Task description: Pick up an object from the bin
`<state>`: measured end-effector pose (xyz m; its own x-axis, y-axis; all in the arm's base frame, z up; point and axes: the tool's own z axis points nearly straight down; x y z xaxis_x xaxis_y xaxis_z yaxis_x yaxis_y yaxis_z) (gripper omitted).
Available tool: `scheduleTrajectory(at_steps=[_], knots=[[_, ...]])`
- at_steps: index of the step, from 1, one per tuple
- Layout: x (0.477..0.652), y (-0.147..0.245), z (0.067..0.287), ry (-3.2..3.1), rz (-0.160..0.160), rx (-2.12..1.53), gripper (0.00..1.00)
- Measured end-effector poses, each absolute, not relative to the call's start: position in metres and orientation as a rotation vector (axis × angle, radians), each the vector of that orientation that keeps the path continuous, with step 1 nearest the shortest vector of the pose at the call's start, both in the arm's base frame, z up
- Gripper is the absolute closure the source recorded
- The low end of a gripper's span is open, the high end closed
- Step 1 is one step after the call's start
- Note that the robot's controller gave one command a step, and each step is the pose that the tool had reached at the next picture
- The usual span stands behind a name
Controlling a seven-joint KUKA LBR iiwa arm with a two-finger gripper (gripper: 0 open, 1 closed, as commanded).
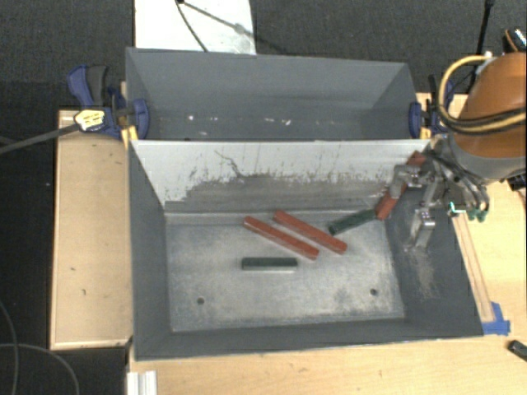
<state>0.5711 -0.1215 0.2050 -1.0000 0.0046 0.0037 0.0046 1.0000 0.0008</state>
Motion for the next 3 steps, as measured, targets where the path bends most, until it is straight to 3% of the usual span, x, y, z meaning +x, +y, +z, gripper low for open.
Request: scheduleTrajectory(at_steps=[1,2,3], knots=[[0.571,-0.092,0.067,-3.14,-0.002,-0.04,0.0],[0.594,-0.038,0.072,-3.143,-0.003,0.19,0.0],[0.594,-0.04,0.072,-3.141,0.0,0.193,1.0]])
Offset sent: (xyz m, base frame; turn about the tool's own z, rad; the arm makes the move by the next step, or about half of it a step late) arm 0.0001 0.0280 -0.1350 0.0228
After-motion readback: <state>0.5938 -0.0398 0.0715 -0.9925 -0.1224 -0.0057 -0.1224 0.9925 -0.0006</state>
